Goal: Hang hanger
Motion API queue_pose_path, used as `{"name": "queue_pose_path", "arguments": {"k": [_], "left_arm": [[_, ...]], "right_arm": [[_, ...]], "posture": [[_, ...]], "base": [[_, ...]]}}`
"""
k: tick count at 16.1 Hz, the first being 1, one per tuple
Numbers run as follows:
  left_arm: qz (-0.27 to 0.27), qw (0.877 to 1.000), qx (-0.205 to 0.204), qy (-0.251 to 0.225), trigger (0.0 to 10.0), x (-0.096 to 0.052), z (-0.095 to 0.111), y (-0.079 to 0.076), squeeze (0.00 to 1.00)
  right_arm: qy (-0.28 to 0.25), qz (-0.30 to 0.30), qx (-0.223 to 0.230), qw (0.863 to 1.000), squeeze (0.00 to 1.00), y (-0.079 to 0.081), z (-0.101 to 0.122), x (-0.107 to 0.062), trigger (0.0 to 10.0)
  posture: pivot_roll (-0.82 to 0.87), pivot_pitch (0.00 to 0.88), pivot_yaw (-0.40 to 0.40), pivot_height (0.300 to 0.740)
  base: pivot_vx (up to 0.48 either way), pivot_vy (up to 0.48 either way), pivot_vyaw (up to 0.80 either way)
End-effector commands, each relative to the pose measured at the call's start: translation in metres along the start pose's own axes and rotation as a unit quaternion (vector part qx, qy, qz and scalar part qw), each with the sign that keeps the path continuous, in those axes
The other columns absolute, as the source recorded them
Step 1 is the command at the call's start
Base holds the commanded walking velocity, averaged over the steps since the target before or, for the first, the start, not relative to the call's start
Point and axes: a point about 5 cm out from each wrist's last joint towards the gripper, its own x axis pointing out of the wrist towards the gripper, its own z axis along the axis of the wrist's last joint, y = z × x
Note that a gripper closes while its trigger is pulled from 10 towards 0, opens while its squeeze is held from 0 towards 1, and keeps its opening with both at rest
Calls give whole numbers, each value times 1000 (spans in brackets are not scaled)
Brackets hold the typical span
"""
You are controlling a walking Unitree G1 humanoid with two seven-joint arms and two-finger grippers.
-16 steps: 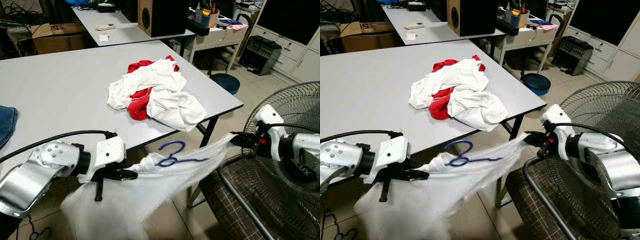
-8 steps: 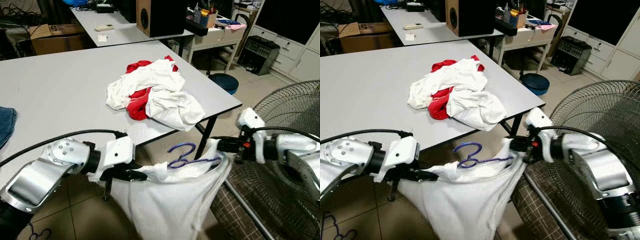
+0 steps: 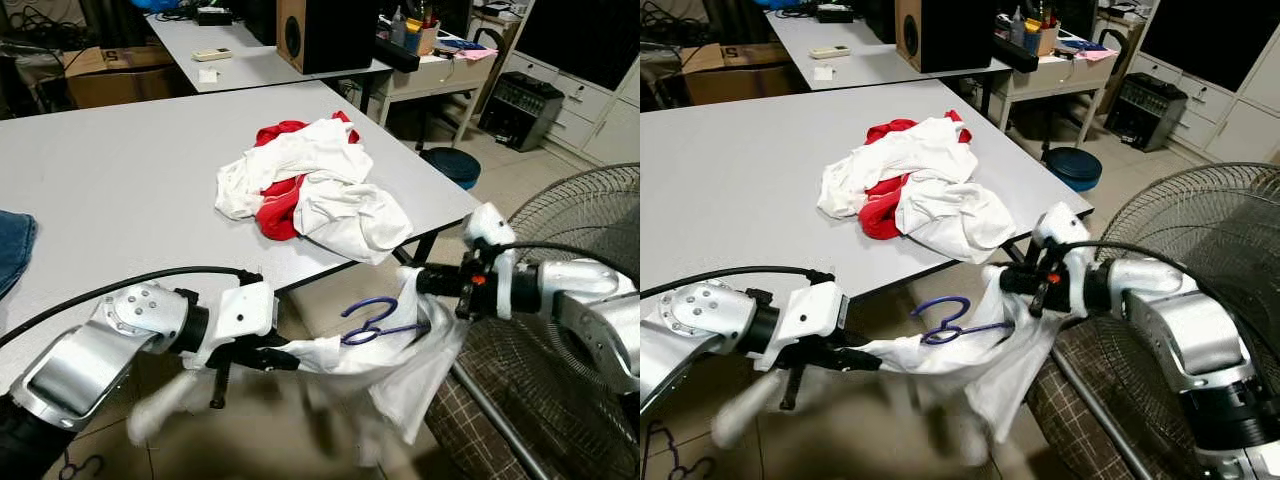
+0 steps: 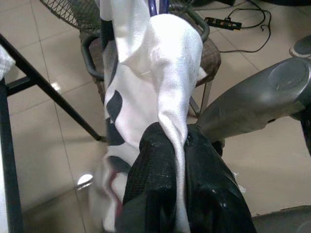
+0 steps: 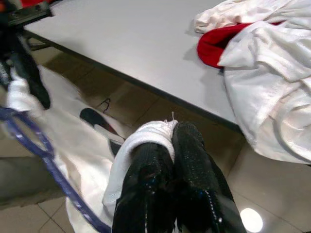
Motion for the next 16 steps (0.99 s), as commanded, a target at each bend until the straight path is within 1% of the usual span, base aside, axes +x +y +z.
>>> {"name": "queue_pose_path", "arguments": {"k": [1, 2, 3, 4, 5, 6, 8, 9, 10, 13, 14, 16], "left_arm": [[2, 1000, 16, 6, 0, 0, 3, 3, 0], [4, 1000, 16, 4, 0, -1, 3, 3, 0], [5, 1000, 16, 3, 0, -2, 3, 4, 0], [6, 1000, 17, -3, 0, -2, 5, 4, 0], [7, 1000, 16, -8, 0, -3, 7, 4, 0], [8, 1000, 16, -8, 0, -3, 6, 4, 0], [13, 1000, 11, -3, 0, -6, 2, 5, 0], [14, 1000, 10, -2, 0, -7, 2, 5, 0], [17, 1000, 7, -3, 0, -8, 1, 5, 0], [23, 1000, 2, -6, 0, -10, 1, 6, 0], [24, 1000, 1, -7, 0, -10, 1, 7, 0], [23, 1000, -1, -8, 0, -9, 1, 6, 0]], "right_arm": [[1, 11, -14, 1000, 0, 3, 5, -1, 0], [8, 5, -21, 1000, 0, 2, 4, -2, 0], [12, -1, -24, 1000, 0, 1, 3, -3, 4510], [30, -6, -25, 999, 16, -1, -1, -3, 10000], [42, -4, -25, 999, 1000, -1, -3, -4, 10000], [44, 3, -25, 999, 1000, -1, -2, -6, 10000], [47, 22, -40, 998, 1000, 0, 1, -16, 10000], [46, 30, -44, 997, 1000, 2, 2, -19, 10000], [40, 52, -52, 997, 1000, 5, 5, -24, 10000], [37, 80, -56, 994, 1000, 9, 8, -28, 10000], [50, 79, -58, 994, 1000, 8, 6, -28, 10000], [74, 43, -60, 994, 1000, 1, 0, -23, 10000]], "posture": [[-50, 0, -62, 740], [-51, 0, -62, 740], [-51, 0, -62, 740], [-51, 0, -62, 740], [-51, 0, -62, 740], [-51, 0, -62, 740], [-50, 0, -62, 740], [-50, 0, -62, 740], [-51, 0, -61, 740], [-53, 0, -64, 740], [-53, 0, -64, 740], [-52, 0, -66, 740]], "base": [[0, 0, 0], [0, 0, 0], [0, 0, 0], [0, 0, 0], [0, 0, 0], [0, 0, 0], [0, 0, 0], [0, 0, 0], [0, 0, 0], [0, 0, 0], [0, 0, 0], [0, 0, 0]]}}
